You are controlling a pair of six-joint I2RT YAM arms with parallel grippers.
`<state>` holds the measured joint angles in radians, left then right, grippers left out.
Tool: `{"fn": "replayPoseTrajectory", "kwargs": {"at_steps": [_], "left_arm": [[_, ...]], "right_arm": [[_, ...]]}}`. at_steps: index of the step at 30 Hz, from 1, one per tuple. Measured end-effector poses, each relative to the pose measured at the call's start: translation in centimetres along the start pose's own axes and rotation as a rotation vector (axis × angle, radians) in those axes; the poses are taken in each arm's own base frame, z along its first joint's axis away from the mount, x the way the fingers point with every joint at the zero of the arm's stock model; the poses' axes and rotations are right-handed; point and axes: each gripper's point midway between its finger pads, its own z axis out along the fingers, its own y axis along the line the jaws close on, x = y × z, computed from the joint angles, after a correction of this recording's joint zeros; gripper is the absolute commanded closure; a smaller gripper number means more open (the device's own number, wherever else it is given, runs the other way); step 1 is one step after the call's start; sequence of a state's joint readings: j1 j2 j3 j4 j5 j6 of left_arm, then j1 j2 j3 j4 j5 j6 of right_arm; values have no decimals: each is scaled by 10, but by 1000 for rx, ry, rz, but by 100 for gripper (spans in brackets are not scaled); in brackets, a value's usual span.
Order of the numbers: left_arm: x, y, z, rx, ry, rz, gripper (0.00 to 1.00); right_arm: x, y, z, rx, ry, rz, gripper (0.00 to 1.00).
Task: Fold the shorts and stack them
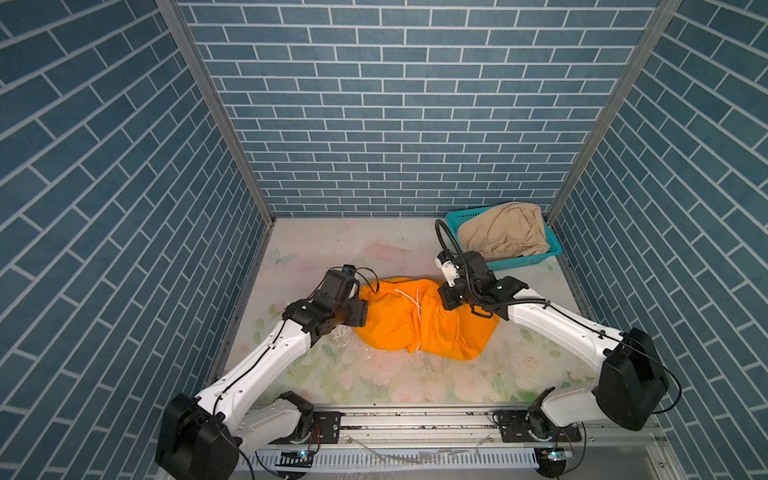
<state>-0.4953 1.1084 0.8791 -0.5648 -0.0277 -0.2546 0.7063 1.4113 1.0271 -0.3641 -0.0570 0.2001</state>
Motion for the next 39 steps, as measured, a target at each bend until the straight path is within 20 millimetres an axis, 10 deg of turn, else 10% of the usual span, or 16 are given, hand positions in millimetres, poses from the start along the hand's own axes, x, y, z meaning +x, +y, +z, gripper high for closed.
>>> {"fn": "replayPoseTrajectory", "kwargs": {"at_steps": [5, 10, 17, 32, 35, 39], "left_arm": [[-60, -17, 2, 27, -65, 27, 7], [-86, -27, 53, 31, 26, 56, 12], [-82, -45, 110, 86, 178, 84, 14], [-56, -52, 154, 18, 340, 156, 20], [-54, -50, 160, 7, 356, 152, 39], [-45, -49, 169, 14, 388, 147, 92]], "right_arm": [[22, 2, -13, -16, -13, -25, 100], [32, 12, -25, -18, -41, -70, 100], [39, 12, -22, 17, -41, -97, 100], [37, 7, -20, 73, -61, -111, 100], [37, 6, -19, 82, -62, -113, 100], [39, 5, -17, 87, -71, -113, 100]]}}
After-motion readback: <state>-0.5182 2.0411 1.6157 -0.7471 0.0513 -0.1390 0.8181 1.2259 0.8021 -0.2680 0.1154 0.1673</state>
